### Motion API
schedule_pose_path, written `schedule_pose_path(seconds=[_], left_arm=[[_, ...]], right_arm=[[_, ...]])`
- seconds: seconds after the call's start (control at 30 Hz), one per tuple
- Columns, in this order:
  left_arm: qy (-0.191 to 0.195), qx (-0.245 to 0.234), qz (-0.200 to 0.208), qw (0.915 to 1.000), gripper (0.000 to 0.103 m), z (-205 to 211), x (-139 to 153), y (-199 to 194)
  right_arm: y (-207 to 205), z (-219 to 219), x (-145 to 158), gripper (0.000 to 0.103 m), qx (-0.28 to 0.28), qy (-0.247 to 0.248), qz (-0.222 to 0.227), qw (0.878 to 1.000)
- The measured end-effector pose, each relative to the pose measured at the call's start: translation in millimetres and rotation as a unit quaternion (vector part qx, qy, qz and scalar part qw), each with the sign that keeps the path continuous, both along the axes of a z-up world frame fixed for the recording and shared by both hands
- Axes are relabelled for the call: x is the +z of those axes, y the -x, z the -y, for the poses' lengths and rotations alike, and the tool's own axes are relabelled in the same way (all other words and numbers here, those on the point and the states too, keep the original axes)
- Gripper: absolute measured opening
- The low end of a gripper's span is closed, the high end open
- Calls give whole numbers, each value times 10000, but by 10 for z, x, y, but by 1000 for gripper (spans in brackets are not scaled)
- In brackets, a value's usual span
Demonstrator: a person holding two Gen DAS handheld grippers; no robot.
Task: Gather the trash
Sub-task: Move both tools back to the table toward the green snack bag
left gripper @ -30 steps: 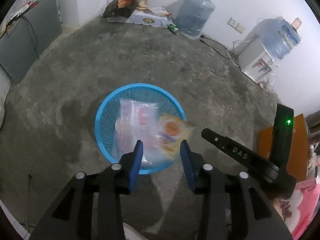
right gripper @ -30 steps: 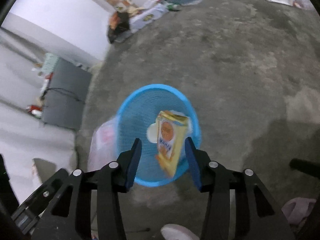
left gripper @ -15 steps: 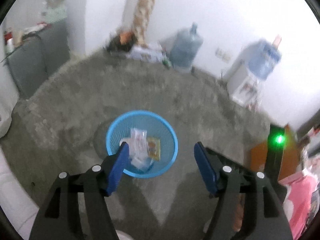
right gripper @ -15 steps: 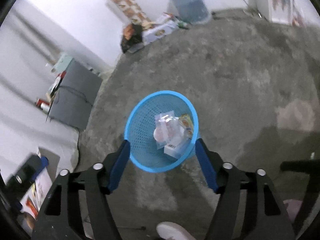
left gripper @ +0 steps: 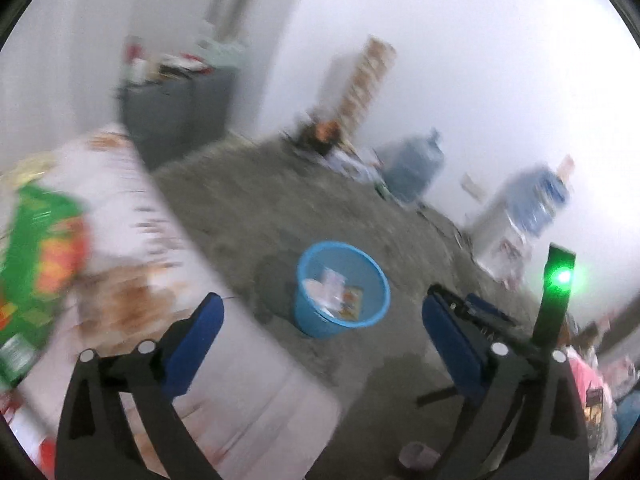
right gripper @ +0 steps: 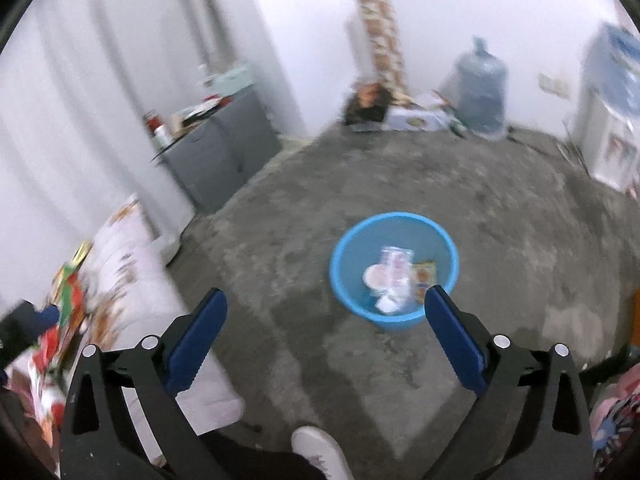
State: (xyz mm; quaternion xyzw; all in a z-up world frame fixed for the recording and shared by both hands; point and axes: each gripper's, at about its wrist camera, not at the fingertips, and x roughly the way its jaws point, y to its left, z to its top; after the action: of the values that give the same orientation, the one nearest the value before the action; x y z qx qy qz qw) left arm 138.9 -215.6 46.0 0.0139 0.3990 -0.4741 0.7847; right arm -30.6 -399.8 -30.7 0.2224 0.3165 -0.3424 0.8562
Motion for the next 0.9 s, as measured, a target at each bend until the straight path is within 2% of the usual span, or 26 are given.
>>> schedule_pose_path(seconds=[0.07,0.17,0.27,0.4,0.57,0.7,0.8,0.87,0.9], left_arm=[[147,427,47,9990,97,-442,105,-27],[88,863,156,9961,97,-1023,220,-17],[-39,1271,396,9911,97,-1536,310,77],[10,1705,420,9845,98,-2095,376,163],[288,1871,461,9808,98,-2399,489,225],[403,1924,532,9791,98,-2546,502,236],[396,1948,606,9782,97,-2693,470,243],[540,1896,563,9787,98,-2814,431,226],[564,2000,639,9761,97,-2881,415,232]], right_arm=[[-137,-296,94,95,336,388,-175,9985],[-209,-681,213,95,797,822,-122,9933],[-289,-980,280,95,1133,994,-234,9883],[-386,-1359,404,95,1606,1060,-68,9813],[-500,-1740,513,95,2278,1233,242,9656],[-650,-1961,574,95,2850,965,389,9529],[-726,-2101,607,95,3151,779,561,9442],[-765,-2191,620,95,3244,750,571,9412],[-811,-2235,617,95,3304,707,546,9396]])
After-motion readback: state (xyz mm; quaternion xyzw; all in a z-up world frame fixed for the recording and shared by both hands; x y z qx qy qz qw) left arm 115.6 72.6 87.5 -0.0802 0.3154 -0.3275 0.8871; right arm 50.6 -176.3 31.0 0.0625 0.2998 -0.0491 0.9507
